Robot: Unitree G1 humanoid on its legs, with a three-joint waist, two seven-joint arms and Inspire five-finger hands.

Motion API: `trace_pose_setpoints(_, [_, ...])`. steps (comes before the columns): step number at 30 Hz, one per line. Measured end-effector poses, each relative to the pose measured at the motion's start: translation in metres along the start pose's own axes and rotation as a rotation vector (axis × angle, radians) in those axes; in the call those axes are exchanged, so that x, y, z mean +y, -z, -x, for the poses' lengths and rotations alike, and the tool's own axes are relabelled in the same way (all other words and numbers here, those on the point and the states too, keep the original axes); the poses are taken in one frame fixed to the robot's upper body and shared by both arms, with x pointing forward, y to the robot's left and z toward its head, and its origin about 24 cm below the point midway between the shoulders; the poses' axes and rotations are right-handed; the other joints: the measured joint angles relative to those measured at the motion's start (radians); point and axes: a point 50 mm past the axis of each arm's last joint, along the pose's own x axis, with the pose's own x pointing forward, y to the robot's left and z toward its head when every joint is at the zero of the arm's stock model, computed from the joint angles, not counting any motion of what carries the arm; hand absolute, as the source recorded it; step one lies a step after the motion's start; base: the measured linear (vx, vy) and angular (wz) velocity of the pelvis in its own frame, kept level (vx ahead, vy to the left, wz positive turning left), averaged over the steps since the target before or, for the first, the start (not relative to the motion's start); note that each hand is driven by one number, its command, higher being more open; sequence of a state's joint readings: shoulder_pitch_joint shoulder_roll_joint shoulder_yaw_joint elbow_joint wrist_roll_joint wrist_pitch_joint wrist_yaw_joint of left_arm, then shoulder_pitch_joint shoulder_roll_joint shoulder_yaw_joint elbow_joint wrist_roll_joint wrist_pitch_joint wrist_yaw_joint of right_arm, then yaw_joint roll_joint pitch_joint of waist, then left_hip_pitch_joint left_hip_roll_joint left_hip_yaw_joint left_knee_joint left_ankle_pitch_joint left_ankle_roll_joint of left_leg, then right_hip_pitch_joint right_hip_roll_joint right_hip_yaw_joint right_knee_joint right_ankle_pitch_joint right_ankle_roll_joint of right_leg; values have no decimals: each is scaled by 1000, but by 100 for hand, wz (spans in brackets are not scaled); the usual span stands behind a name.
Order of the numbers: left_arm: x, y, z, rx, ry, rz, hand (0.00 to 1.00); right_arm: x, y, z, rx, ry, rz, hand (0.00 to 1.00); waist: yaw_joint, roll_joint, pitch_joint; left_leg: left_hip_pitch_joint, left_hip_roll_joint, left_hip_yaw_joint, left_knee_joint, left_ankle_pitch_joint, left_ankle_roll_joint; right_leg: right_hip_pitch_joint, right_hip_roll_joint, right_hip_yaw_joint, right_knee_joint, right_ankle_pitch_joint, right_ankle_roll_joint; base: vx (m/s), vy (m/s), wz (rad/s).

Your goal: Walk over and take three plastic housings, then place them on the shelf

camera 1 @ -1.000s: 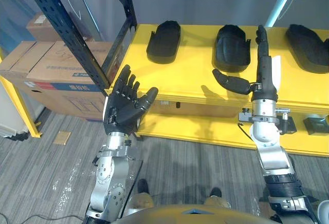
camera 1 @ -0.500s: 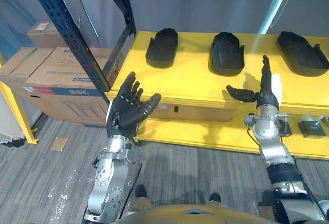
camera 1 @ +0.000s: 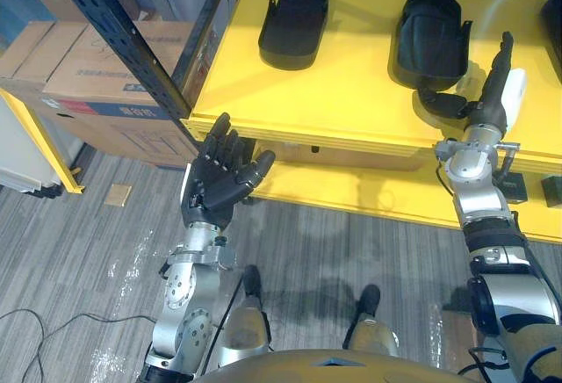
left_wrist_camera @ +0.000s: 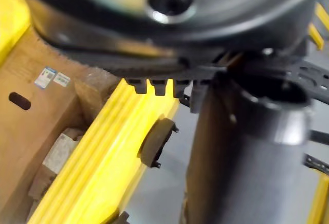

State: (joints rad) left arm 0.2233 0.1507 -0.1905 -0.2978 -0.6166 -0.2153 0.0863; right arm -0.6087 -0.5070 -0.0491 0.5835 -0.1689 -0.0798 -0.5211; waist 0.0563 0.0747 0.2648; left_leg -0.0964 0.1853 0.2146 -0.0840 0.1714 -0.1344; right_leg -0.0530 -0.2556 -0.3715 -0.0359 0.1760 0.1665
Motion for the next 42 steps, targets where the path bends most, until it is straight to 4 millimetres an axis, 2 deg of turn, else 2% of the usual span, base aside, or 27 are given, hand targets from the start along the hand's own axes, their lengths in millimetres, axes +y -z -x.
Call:
trace_pose_setpoints(7, [2,-1,0,3,-4,-14,100,-1,-6,-8,-5,21,-4,100,-1,-5,16,7,0,1,1,-2,3,2,0,7,6,-1,-1,4,-1,-1])
trace_pose_setpoints(11, [3,-3,1,-9,-5,-19,100,-7,-9,-13,-12,53,10,100,6,-3,40,26,3,1,0,-15,9,8,-1,11,31,-19,-2,-32,-2,0])
trace_pose_setpoints(15, [2,-1,2,-4,-4,-16,100,-12,-11,-17,-9,93,21,100,10,-3,41,30,3,5,0,-15,9,8,-2,15,35,-19,-2,-19,-1,-2])
trace_pose_setpoints(25, [-3,4,4,18,12,-1,100,-12,-10,-15,-12,91,21,100,10,-3,41,39,1,9,0,-7,2,14,-4,17,36,-19,-2,-3,-2,-1])
trace_pose_setpoints(29, [3,4,9,21,-34,-9,100,-13,-13,19,-107,64,-39,100,6,-2,40,79,2,19,-1,-13,-3,48,-4,20,35,-32,-3,14,-14,-5])
trace_pose_setpoints(30, [6,4,11,17,-70,-38,100,-14,-18,33,-142,65,-79,100,-3,-3,39,87,3,26,-1,-17,-4,53,-4,23,32,-33,-3,13,-16,-13])
trace_pose_setpoints(31, [11,4,15,17,-107,-97,100,-16,-16,50,-158,71,-97,100,-7,-5,35,97,3,35,-2,-22,-4,58,-4,29,30,-37,0,16,-14,-20])
trace_pose_setpoints(33, [17,3,20,10,-153,-217,100,-20,-8,71,-149,85,-111,100,-10,-10,29,111,4,49,-4,-30,-7,66,-4,36,24,-39,-1,18,-13,-17])
trace_pose_setpoints(34, [25,2,27,7,-200,-353,100,-24,6,92,-106,104,-102,100,-22,-16,7,113,3,55,-5,-36,-7,70,-3,36,13,-40,4,23,-13,-8])
trace_pose_setpoints(36, [35,3,34,20,-245,-492,100,-28,24,113,-28,131,-93,100,-35,-25,-25,115,3,61,-5,-41,-11,72,-3,38,8,-40,3,38,-9,-8])
trace_pose_setpoints(39, [45,9,44,53,-304,-603,100,-42,49,139,82,207,-59,100,-39,-31,-66,125,4,76,-5,-48,-15,76,-1,50,-4,-36,4,41,-9,-13])
trace_pose_setpoints(41, [52,15,50,60,-408,-635,100,-53,60,158,132,309,-43,100,-43,-33,-85,129,5,78,-5,-49,-16,79,0,51,-5,-36,4,25,-10,-4])
trace_pose_setpoints(42, [60,17,56,55,-517,-650,100,-58,65,169,150,384,-17,100,-49,-33,-86,140,7,80,-5,-51,-17,90,1,52,-6,-36,4,0,-8,-4])
